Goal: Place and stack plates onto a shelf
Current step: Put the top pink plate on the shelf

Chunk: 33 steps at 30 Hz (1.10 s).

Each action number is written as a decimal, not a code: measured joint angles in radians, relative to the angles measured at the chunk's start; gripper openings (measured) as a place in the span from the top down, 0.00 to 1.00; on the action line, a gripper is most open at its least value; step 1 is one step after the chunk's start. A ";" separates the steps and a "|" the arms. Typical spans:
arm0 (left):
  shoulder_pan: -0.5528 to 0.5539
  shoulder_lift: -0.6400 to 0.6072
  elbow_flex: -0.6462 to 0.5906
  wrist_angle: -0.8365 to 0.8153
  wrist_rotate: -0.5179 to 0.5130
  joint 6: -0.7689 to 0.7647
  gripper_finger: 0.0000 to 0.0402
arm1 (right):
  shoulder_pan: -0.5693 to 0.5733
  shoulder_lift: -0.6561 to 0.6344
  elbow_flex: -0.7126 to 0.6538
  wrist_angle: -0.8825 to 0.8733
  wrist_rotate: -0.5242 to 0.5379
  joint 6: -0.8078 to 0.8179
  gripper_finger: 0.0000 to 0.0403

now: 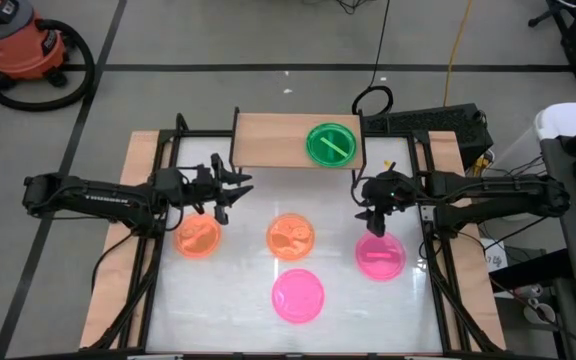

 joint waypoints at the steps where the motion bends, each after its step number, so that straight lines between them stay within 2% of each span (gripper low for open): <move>1: 0.000 0.000 0.000 -0.002 0.000 -0.001 0.67 | 0.000 0.000 0.000 0.000 -0.006 0.019 0.59; 6: 0.000 0.000 0.000 -0.010 0.002 -0.015 0.67 | 0.000 0.000 0.000 -0.006 -0.051 0.076 0.59; 15: -0.005 0.000 0.000 -0.035 0.003 -0.017 0.67 | 0.000 0.000 -0.009 -0.125 -0.049 0.138 0.59; 18: -0.005 0.000 0.000 -0.036 0.004 -0.017 0.67 | 0.000 0.000 -0.050 -0.117 -0.055 0.157 0.59; 24: -0.005 0.000 0.000 -0.045 0.004 -0.017 0.67 | 0.000 0.026 -0.200 -0.089 -0.212 0.187 0.59; 33: -0.005 0.000 0.000 -0.049 0.004 -0.017 0.67 | 0.000 0.048 -0.292 -0.010 -0.174 0.209 0.59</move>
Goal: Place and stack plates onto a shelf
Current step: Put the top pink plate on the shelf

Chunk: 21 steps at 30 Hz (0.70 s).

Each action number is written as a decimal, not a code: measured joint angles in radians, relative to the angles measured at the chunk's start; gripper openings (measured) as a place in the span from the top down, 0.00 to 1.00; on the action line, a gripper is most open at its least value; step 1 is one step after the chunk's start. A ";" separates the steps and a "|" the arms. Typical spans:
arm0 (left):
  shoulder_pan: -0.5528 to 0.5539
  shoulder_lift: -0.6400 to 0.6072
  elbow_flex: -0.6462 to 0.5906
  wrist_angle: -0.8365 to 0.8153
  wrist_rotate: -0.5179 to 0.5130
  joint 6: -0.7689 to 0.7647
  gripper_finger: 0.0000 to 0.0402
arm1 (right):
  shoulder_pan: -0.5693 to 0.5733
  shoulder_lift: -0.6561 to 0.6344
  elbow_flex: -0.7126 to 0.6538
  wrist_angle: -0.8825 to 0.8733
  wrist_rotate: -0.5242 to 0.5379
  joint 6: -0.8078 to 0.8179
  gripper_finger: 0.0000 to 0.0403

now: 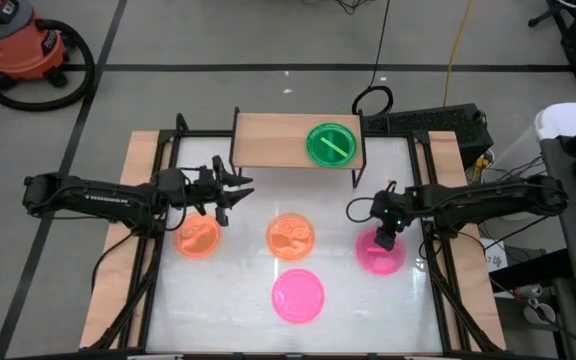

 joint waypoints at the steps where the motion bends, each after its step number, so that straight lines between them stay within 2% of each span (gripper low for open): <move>1: 0.000 0.000 0.000 0.000 0.000 0.000 0.67 | 0.000 0.000 -0.001 0.015 0.000 0.000 0.59; 13: 0.000 0.004 0.000 0.000 -0.001 0.000 0.67 | -0.001 -0.006 -0.001 0.121 0.008 -0.093 0.59; 21: 0.000 0.008 0.000 -0.002 -0.001 0.000 0.67 | -0.048 -0.005 -0.001 0.110 0.155 -0.084 0.59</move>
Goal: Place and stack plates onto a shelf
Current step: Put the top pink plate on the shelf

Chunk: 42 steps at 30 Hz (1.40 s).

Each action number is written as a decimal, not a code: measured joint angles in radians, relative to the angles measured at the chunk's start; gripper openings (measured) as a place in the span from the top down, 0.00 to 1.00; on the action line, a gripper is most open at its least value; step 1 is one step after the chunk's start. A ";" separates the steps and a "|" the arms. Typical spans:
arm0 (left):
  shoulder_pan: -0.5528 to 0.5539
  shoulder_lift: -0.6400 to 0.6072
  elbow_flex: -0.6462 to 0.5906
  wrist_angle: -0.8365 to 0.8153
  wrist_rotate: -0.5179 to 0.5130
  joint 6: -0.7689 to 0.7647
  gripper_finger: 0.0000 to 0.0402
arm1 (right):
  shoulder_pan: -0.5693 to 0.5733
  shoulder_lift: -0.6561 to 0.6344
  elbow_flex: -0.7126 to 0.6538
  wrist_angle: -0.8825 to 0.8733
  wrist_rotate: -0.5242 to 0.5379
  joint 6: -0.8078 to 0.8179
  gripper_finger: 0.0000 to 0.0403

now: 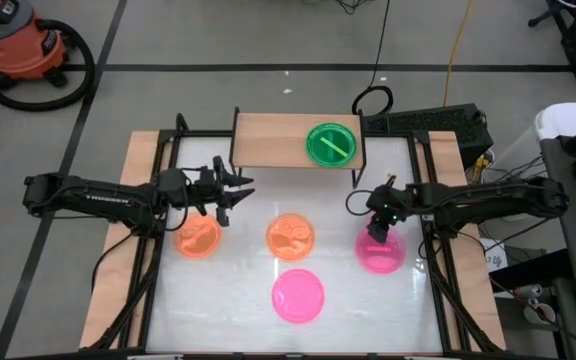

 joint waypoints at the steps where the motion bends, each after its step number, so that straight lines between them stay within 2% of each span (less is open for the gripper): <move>1: 0.000 0.000 0.000 0.000 0.000 0.000 0.67 | -0.006 0.001 0.000 -0.003 0.000 0.000 0.59; 26: 0.000 0.000 0.000 -0.014 0.000 -0.001 0.67 | -0.013 0.097 0.003 -0.031 -0.027 0.060 0.59; 37: 0.000 0.000 0.000 -0.024 0.000 -0.004 0.67 | -0.011 0.100 0.002 -0.036 -0.026 0.074 0.59; 42: 0.000 -0.001 0.000 -0.024 0.000 -0.004 0.67 | -0.011 0.101 0.002 -0.038 -0.022 0.086 0.62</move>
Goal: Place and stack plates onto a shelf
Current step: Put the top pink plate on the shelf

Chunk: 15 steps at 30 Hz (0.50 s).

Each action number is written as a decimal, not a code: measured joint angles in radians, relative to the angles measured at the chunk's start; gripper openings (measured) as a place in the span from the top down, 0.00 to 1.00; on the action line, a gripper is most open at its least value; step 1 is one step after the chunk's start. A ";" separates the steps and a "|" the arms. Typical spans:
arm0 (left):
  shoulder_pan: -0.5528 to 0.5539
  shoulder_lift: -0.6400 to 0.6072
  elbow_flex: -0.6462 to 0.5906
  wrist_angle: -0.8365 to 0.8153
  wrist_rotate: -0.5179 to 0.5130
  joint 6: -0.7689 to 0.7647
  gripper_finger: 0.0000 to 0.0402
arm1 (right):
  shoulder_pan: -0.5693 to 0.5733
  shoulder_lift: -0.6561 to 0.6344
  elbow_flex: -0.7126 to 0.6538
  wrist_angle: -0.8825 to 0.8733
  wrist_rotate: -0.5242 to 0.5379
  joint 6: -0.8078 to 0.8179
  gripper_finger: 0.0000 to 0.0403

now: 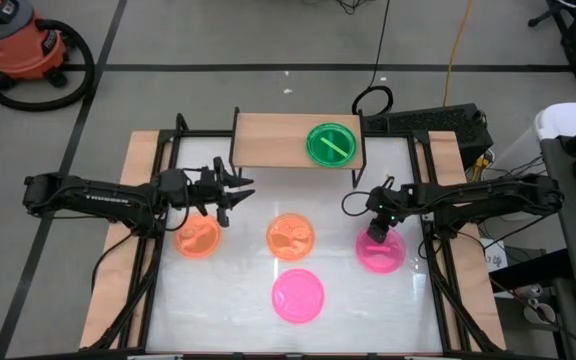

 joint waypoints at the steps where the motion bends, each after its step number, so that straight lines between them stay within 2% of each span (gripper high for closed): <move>1: 0.000 0.000 0.000 0.000 0.000 0.000 0.67 | 0.000 0.000 0.000 -0.001 0.000 0.000 0.64; 15: 0.000 0.000 0.000 0.000 0.000 0.000 0.67 | 0.000 -0.009 -0.002 -0.001 -0.036 -0.010 0.95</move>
